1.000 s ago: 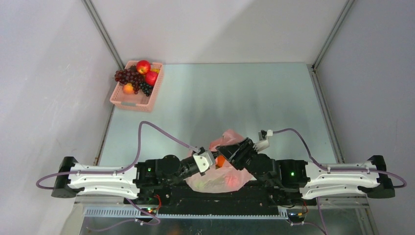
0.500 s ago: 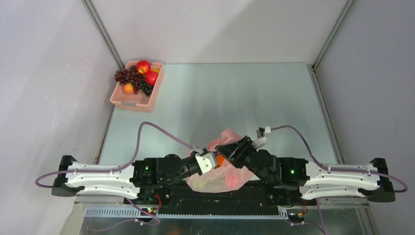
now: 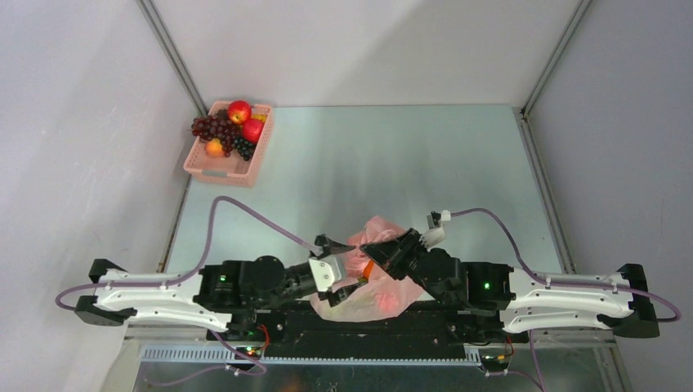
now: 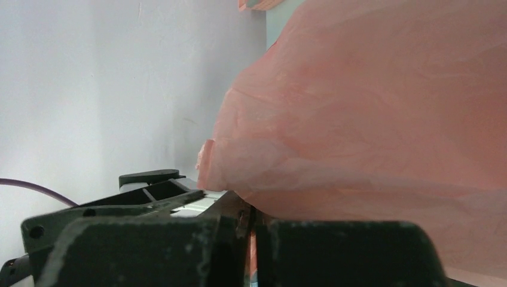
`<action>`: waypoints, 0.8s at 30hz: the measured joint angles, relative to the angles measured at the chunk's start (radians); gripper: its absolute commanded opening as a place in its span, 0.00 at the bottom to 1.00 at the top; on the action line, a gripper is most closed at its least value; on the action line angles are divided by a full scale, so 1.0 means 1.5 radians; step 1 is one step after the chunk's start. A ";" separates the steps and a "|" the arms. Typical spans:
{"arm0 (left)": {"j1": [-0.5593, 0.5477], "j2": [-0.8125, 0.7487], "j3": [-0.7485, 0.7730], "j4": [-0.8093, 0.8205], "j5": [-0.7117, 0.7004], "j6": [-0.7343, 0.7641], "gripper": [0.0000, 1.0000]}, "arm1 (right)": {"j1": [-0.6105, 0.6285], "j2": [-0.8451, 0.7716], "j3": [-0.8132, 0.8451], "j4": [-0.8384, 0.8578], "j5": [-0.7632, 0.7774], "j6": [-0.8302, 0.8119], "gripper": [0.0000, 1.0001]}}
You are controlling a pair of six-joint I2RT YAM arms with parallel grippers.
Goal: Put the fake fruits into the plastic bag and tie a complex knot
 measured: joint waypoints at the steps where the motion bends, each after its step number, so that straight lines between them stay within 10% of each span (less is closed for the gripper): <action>1: 0.000 -0.012 0.005 -0.010 0.001 -0.007 0.86 | 0.000 0.000 0.000 0.000 0.001 -0.002 0.00; 12: 0.075 -0.083 0.145 -0.160 -0.020 -0.197 0.95 | -0.005 -0.001 -0.001 0.091 -0.008 -0.202 0.00; 24: 0.268 -0.090 0.078 -0.127 0.140 -0.420 0.91 | -0.088 -0.075 -0.051 0.242 -0.198 -0.486 0.00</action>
